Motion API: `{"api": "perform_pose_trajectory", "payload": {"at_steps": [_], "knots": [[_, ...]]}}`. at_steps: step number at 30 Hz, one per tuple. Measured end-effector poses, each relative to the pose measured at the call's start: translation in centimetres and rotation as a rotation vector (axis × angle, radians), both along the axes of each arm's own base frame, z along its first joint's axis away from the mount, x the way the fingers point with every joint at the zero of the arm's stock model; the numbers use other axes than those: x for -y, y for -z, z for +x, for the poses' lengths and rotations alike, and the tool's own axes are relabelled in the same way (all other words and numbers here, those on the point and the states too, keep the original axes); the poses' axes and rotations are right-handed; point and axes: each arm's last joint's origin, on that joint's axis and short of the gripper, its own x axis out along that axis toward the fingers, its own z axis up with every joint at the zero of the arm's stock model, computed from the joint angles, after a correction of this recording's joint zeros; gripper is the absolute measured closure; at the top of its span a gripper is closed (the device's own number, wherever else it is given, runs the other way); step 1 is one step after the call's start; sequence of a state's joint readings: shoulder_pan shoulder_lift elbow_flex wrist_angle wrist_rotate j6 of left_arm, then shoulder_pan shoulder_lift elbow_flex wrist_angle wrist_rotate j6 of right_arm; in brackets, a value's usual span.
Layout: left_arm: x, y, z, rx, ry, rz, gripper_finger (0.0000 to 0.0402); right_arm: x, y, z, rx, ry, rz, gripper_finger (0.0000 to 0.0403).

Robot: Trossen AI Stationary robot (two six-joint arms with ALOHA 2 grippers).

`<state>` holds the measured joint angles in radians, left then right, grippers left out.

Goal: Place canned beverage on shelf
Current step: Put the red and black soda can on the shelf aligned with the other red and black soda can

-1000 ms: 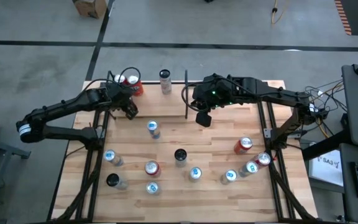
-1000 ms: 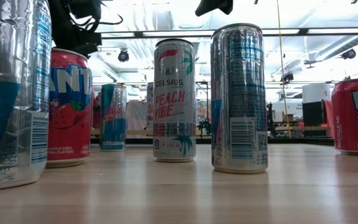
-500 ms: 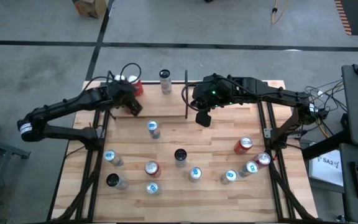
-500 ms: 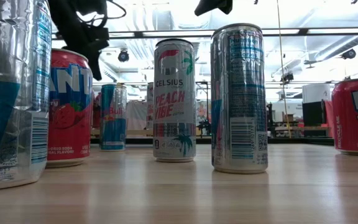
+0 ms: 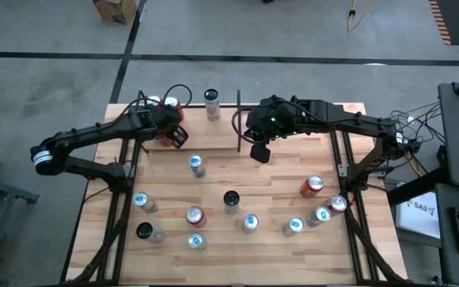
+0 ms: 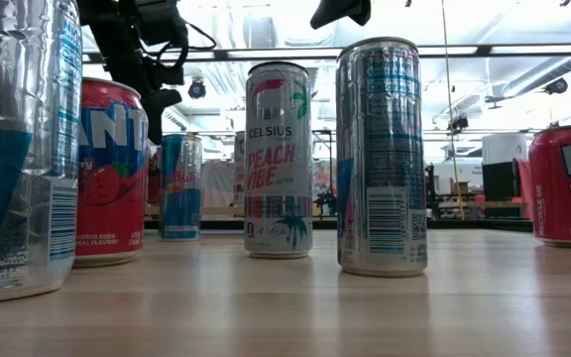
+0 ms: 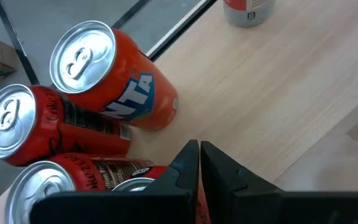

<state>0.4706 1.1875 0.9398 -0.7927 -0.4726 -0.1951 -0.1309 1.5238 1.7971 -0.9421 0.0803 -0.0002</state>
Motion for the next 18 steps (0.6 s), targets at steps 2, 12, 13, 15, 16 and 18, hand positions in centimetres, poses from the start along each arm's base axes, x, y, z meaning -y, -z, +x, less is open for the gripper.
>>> {"api": "perform_pose_trajectory", "payload": {"at_steps": [2,12,13,15,16,18], "knots": [[0.0,0.0,-0.1,-0.003,-0.006,-0.005,0.0402,0.0,0.1,0.1,-0.001,0.0,0.0,0.039],[0.4,-0.4,-0.9,-0.001,-0.026,-0.016,0.0402,0.0,0.6,0.2,-0.012,0.0,0.002,0.039],[0.5,-0.4,-0.9,-0.002,-0.027,-0.017,0.0402,0.0,0.6,0.2,-0.012,0.0,0.002,0.039],[0.5,-0.4,-1.1,-0.004,-0.032,-0.018,0.0402,0.0,0.6,0.2,-0.012,0.0,0.002,0.039],[0.5,-0.4,-1.1,-0.006,-0.035,-0.018,0.0402,0.0,0.6,0.2,-0.012,0.0,0.002,0.039],[0.6,-0.4,-1.2,-0.014,-0.043,-0.023,0.0402,0.0,0.6,0.2,-0.012,0.0,0.002,0.039]]}}
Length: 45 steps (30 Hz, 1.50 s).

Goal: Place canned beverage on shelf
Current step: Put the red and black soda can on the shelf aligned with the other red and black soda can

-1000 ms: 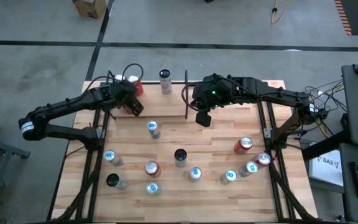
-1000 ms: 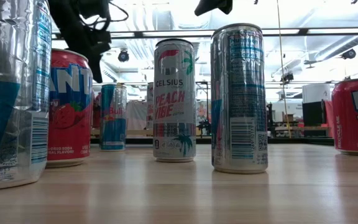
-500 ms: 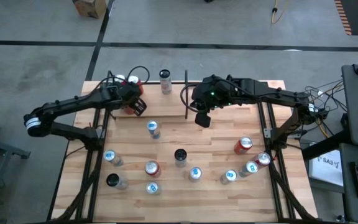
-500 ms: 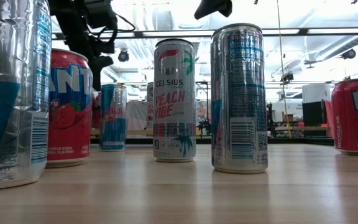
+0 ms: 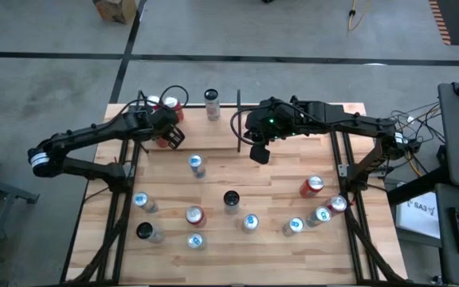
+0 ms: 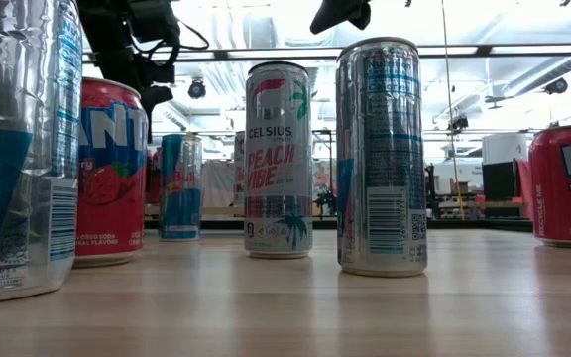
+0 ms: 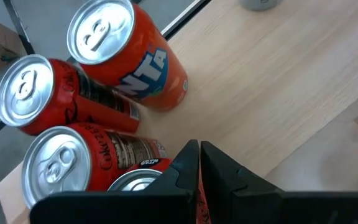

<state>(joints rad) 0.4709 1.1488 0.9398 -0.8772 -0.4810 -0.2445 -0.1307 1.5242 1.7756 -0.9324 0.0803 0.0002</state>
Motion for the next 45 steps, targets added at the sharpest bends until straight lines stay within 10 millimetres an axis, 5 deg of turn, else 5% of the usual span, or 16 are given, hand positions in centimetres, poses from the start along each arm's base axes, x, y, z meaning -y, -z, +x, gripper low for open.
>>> {"api": "perform_pose_trajectory", "payload": {"at_steps": [17,31,45], "knots": [[0.4,-0.5,-0.6,-0.027,-0.013,-0.012,0.0402,0.0,0.0,0.0,0.0,0.0,0.0,0.039],[2.2,-3.1,-4.1,-0.052,0.012,-0.041,0.0402,0.0,0.5,0.0,-0.017,-0.004,-0.002,0.039],[1.8,-2.1,-3.3,-0.078,-0.02,-0.074,0.0402,0.0,0.5,0.0,-0.019,-0.009,-0.007,0.039]]}}
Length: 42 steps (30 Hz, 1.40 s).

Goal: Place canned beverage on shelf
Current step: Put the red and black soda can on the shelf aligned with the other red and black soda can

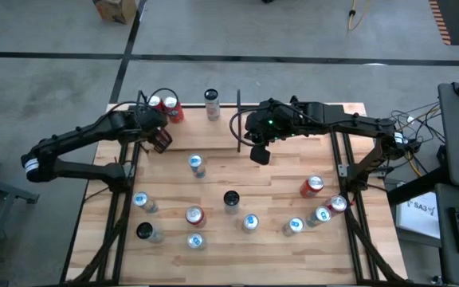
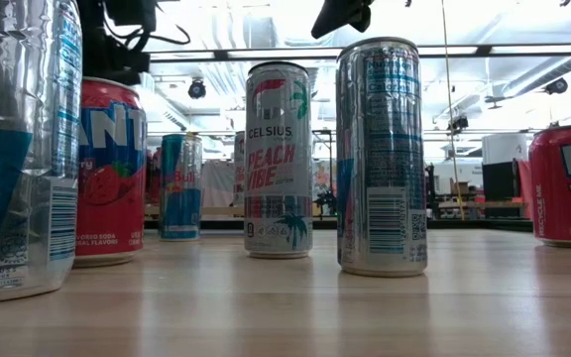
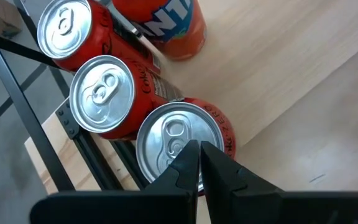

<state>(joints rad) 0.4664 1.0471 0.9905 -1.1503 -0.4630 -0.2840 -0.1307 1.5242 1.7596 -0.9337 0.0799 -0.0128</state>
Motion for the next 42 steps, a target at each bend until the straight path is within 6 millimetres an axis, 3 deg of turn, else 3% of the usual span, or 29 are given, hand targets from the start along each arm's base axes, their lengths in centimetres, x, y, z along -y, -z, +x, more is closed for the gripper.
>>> {"api": "perform_pose_trajectory", "payload": {"at_steps": [22,31,42], "knots": [[0.2,0.3,-0.5,-0.023,-0.09,-0.02,0.0402,0.0,0.0,0.0,-0.001,-0.003,-0.003,0.039],[0.2,-0.8,0.5,0.095,-0.04,0.037,0.0402,0.0,0.0,0.0,0.0,-0.002,-0.002,0.039],[-0.4,0.3,1.4,0.013,-0.031,0.059,0.0402,0.0,0.0,0.0,0.003,0.009,0.009,0.039]]}}
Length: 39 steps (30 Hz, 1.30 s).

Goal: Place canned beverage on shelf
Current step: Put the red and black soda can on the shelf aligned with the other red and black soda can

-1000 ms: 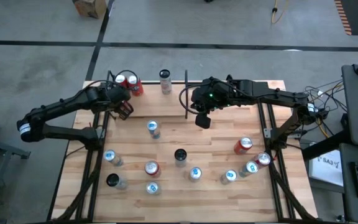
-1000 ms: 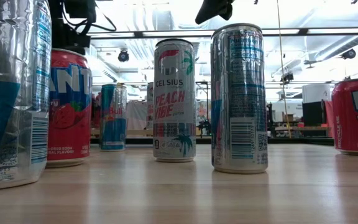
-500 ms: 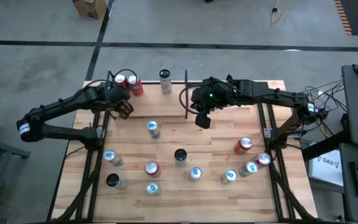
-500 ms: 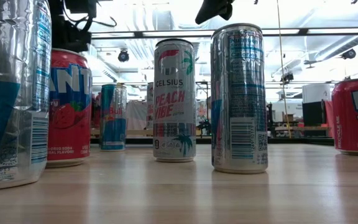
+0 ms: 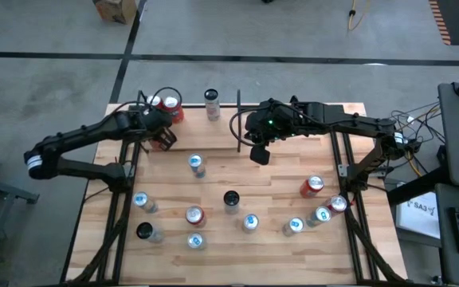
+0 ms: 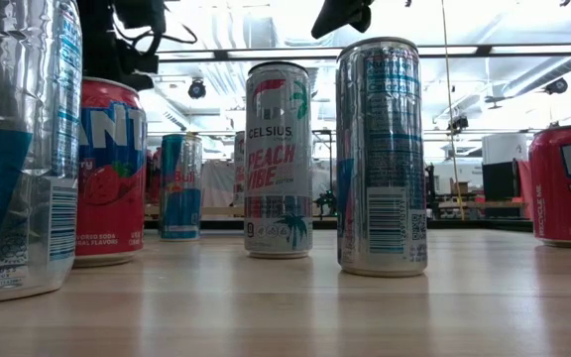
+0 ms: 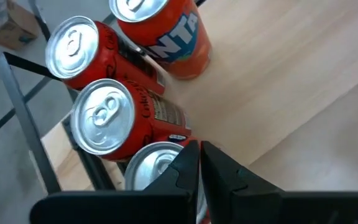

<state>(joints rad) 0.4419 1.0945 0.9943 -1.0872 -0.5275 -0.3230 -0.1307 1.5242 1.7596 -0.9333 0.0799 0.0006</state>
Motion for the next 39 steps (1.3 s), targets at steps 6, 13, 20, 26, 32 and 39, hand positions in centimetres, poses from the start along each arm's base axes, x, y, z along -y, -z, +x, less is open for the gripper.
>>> {"api": "perform_pose_trajectory", "payload": {"at_steps": [6,13,20,26,32,39], "knots": [[-0.3,0.5,0.5,-0.03,-0.006,0.001,0.0402,0.0,0.0,0.0,0.0,0.001,0.001,0.039],[-0.5,1.0,0.9,-0.065,-0.017,0.009,0.0402,0.0,0.0,0.0,0.0,0.001,0.001,0.039],[-0.6,1.1,1.0,-0.073,-0.017,0.005,0.0402,0.0,0.0,0.0,0.0,0.001,0.001,0.039],[-0.5,1.0,0.8,-0.07,-0.018,0.007,0.0402,0.0,0.0,0.0,0.0,0.0,0.0,0.039],[-0.5,1.0,0.7,-0.079,-0.021,0.003,0.0402,0.0,0.0,0.0,0.0,0.0,0.0,0.039],[-0.4,1.0,0.7,-0.083,-0.024,0.001,0.0402,-0.1,0.0,0.0,-0.001,-0.002,0.0,0.039]]}}
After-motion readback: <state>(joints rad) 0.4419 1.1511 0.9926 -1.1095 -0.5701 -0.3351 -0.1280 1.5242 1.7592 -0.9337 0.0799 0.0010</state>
